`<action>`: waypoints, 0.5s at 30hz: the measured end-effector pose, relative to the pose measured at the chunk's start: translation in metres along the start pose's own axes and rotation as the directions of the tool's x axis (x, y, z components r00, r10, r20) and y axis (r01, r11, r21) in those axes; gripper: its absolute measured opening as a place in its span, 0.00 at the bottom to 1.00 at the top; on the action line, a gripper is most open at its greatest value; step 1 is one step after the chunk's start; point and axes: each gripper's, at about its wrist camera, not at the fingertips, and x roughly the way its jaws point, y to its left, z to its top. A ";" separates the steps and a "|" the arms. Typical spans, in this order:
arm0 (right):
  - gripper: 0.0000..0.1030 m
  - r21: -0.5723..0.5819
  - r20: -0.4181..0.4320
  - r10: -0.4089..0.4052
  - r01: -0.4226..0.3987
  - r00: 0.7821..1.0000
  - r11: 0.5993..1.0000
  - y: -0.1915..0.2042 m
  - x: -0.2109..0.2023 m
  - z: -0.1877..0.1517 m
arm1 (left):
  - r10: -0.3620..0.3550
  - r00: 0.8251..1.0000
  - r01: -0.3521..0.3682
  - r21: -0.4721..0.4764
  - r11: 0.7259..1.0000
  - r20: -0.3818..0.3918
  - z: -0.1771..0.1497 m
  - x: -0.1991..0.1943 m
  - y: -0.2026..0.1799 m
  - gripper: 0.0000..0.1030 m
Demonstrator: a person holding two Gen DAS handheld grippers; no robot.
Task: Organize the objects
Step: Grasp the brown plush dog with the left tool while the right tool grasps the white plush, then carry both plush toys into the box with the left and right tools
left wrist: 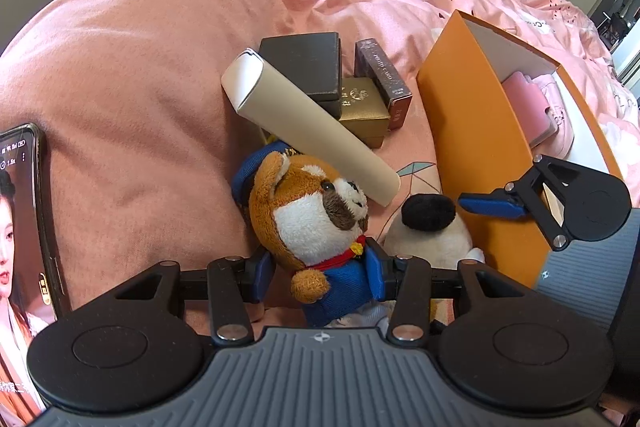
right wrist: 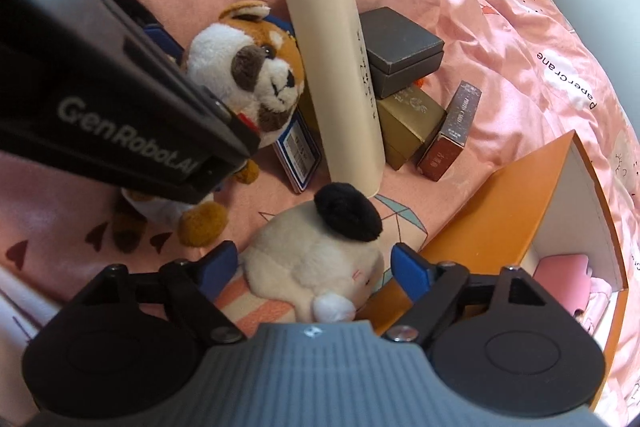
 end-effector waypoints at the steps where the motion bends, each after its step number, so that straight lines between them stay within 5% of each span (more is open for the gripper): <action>1: 0.79 -0.001 0.003 0.002 -0.002 1.000 1.000 0.000 0.000 -0.001 | -0.001 1.000 0.001 0.004 1.000 0.002 0.000 0.000 0.000 0.51; 15: 0.50 0.095 0.126 0.020 -0.032 0.992 0.995 -0.020 -0.023 -0.018 | -0.017 0.998 0.015 0.040 0.999 0.061 -0.001 -0.019 -0.015 0.51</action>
